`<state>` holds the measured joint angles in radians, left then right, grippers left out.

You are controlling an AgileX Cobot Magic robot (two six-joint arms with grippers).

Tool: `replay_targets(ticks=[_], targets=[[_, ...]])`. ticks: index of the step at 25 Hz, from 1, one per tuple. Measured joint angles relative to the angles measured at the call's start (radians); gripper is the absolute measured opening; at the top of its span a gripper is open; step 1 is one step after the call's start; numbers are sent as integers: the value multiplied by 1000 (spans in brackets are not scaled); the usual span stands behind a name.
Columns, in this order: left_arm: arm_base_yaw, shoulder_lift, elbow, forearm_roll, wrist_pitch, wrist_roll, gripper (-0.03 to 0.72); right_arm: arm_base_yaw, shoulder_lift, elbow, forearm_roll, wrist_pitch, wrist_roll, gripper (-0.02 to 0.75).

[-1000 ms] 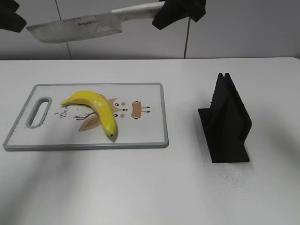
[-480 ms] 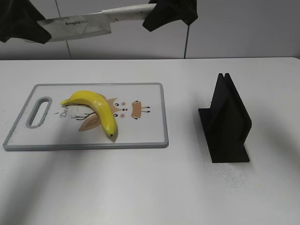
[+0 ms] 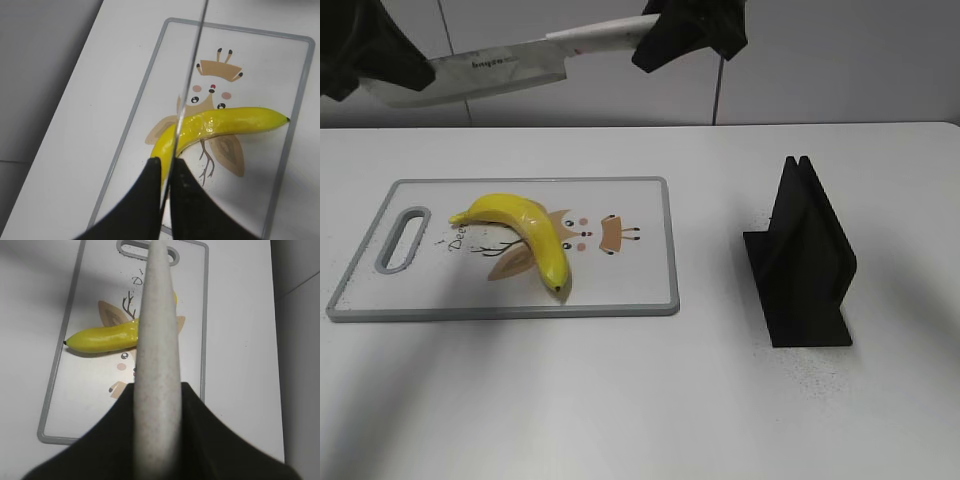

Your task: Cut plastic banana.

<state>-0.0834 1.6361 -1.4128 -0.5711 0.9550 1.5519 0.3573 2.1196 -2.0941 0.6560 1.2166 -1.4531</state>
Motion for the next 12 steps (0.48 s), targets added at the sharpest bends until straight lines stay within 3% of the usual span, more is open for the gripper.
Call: replay_targets(ticks=[12], targets=[[-1, 193, -1, -1, -9, -59, 31, 5, 128, -2, -104, 0, 142, 172]])
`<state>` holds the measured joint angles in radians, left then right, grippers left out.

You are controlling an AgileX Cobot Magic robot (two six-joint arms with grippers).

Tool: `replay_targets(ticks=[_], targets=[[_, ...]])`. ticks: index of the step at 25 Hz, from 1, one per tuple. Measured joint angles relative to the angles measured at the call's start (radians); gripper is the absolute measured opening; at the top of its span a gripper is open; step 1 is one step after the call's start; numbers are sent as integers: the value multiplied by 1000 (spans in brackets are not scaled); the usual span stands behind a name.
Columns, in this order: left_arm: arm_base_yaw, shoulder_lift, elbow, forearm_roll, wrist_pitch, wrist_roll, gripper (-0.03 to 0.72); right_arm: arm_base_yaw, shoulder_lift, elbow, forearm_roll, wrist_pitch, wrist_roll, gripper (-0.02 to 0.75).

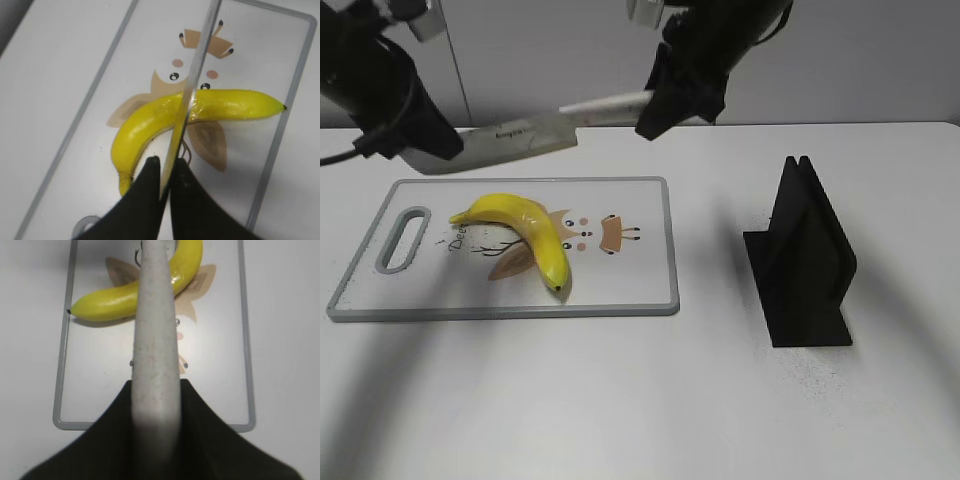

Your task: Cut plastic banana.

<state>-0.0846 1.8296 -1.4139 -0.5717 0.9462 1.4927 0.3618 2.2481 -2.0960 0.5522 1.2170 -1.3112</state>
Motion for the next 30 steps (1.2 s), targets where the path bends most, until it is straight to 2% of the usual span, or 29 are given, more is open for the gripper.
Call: replay_targets(ticks=[6, 10, 22, 30], targets=[[-2, 253, -3, -51, -40, 1, 41, 6, 178, -1, -67, -17, 70, 181], [-1, 284, -31, -75, -15, -15, 57, 0, 224, -17, -88, -23, 93, 198], [-9, 239, -22, -57, -19, -30, 57, 2, 220, -34, -110, -8, 108, 205], [-12, 70, -8, -34, -22, -50, 41, 10, 135, -135, -129, 20, 122, 217]])
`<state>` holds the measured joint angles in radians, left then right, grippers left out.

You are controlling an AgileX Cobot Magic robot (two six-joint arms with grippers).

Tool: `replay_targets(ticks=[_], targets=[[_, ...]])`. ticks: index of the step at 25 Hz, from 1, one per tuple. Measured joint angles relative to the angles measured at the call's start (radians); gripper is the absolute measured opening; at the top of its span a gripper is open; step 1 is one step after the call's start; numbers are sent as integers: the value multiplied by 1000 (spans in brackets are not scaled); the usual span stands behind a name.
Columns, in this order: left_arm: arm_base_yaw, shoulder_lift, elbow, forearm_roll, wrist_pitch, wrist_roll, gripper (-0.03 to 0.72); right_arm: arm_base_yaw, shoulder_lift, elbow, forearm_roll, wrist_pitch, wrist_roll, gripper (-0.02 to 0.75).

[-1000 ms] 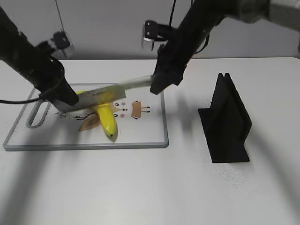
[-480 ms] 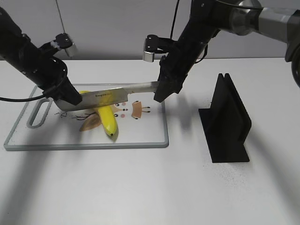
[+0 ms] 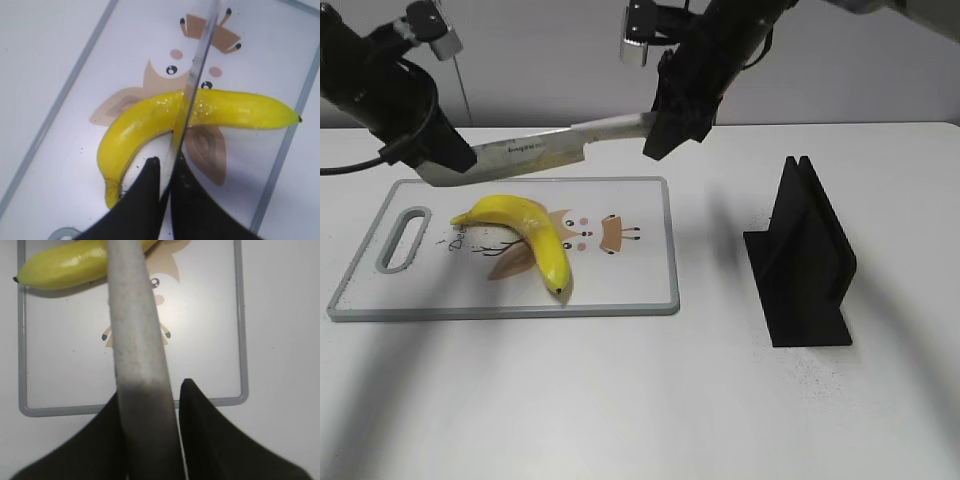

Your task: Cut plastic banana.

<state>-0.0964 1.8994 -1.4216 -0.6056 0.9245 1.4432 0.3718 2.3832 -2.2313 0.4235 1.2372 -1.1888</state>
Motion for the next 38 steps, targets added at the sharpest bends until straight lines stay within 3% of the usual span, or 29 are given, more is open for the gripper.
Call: replay_targets(ticks=[12, 14, 17, 21, 24, 29, 34, 38], targets=[[0, -107, 0, -1, 13, -4, 37, 3, -84, -3, -7, 1, 22, 228], [0, -107, 0, -2, 11, -11, 64, 3, -84, -3, -7, 1, 22, 228], [2, -108, 0, -23, -10, -36, 224, 3, -84, -3, -10, 1, 37, 225], [2, -108, 0, -39, -42, -118, 560, 3, -84, -3, -21, 1, 59, 204], [2, -111, 0, -35, -55, -185, 664, -1, -84, 3, -35, -7, 88, 165], [7, -140, 0, 112, -160, -434, 684, -11, -102, 81, -67, -15, 103, 164], [25, -195, 0, 196, -223, -589, 676, -11, -143, 138, -68, -13, 103, 164], [48, -254, 0, 322, -191, -850, 651, -11, -189, 140, -66, -13, 166, 164]])
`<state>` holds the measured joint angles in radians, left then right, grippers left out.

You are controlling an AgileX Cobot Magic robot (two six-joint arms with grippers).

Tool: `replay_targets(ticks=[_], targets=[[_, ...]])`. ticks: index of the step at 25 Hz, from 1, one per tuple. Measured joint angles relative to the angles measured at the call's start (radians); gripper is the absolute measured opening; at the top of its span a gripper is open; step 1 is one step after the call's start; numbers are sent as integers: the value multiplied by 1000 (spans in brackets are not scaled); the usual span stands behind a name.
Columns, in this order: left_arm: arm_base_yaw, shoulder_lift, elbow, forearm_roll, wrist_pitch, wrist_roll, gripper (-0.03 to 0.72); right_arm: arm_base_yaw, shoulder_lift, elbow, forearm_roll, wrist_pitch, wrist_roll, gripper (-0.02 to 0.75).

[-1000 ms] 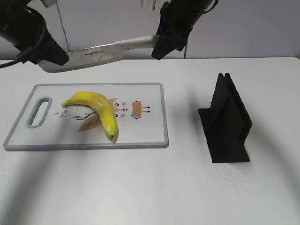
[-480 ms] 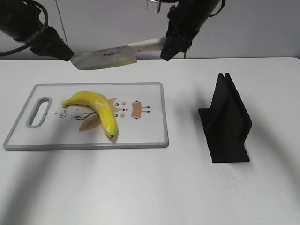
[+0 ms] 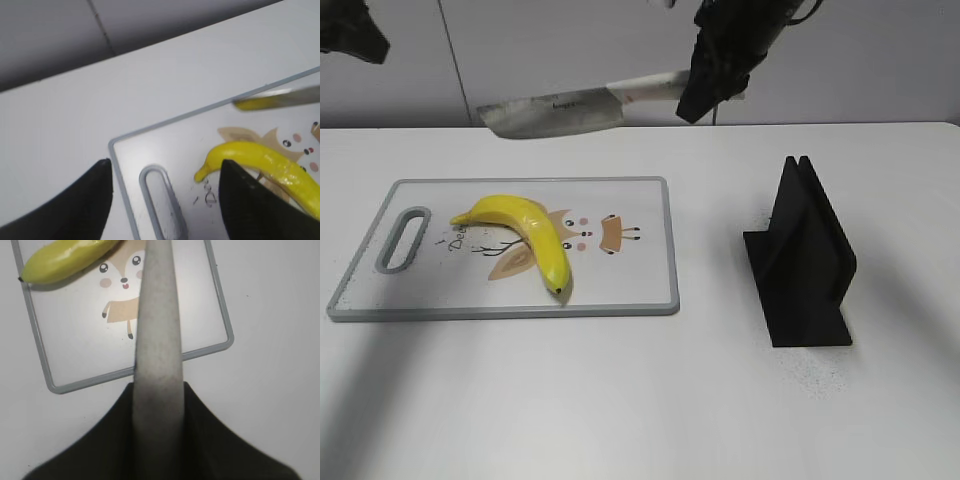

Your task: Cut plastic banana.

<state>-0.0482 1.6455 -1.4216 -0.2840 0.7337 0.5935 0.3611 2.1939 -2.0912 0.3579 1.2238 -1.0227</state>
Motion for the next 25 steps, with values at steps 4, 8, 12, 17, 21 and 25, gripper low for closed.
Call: replay_targets(ticks=[4, 8, 12, 17, 21, 25], targets=[[38, -42, 0, 118, 176, -236, 631, 1, -53, 0, -5, 2, 228, 164], [56, -49, 0, 149, 418, -323, 605, 1, -115, 1, -100, 3, 546, 164], [57, -61, 12, 176, 474, -354, 592, 0, -204, 63, -209, 3, 767, 164], [57, -169, 120, 183, 477, -389, 593, 0, -393, 270, -225, 3, 850, 164], [57, -294, 244, 192, 480, -393, 591, 0, -535, 458, -225, -3, 884, 164], [57, -436, 356, 203, 483, -395, 591, 0, -674, 653, -226, -95, 933, 164]])
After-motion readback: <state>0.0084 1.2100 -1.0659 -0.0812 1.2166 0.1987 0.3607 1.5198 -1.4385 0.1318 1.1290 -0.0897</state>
